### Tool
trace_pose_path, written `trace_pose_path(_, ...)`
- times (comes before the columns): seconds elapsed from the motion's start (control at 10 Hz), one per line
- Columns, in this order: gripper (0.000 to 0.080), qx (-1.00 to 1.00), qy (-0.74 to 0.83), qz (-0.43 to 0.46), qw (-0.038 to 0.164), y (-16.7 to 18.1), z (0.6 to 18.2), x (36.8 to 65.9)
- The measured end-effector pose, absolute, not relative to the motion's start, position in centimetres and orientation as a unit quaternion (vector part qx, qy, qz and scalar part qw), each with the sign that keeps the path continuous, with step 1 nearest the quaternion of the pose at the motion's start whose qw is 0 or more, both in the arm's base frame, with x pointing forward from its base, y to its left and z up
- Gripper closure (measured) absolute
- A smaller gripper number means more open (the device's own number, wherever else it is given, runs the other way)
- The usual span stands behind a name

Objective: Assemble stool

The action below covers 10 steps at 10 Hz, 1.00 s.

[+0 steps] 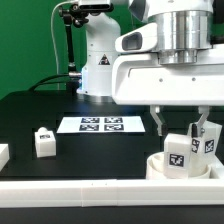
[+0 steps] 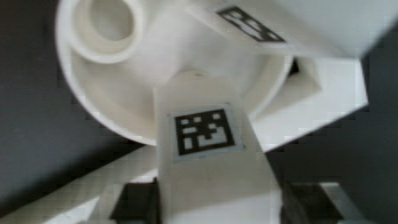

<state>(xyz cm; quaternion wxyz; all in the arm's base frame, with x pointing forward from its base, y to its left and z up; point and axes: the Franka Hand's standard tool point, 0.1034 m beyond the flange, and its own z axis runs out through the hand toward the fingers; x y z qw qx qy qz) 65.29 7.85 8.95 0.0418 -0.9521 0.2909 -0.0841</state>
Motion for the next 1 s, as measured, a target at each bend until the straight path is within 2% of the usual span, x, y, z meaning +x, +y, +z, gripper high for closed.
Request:
trace_pose_path(0.1,0.0473,-0.951,0.294,-0.083,0.044,8.0,8.9,65.3)
trace_pose_path(0.2,0.0325,-0.951,0.294,-0.083,0.044,8.0,8.9,65.3)
trace_pose_path(0.3,0.0325,-0.951,0.294,-0.083,0.044,8.0,8.9,65.3)
trace_pose_path(0.4,0.0190,-0.952,0.292,-0.083,0.044,8.0,8.9,65.3)
trace_pose_path(0.6,0.0162,-0.973,0.212,-0.082,0.035,7.3,10.3,64.9)
trace_pose_path(0.7,0.0152,-0.987,0.136,-0.086,0.026,6.0,10.7,64.6)
trace_pose_path(0.9,0.0151,-0.989,0.127,-0.068,0.018,2.9,10.8,63.8)
trace_pose_path(1.0,0.0151,-0.989,0.128,-0.070,0.019,3.4,10.7,63.9)
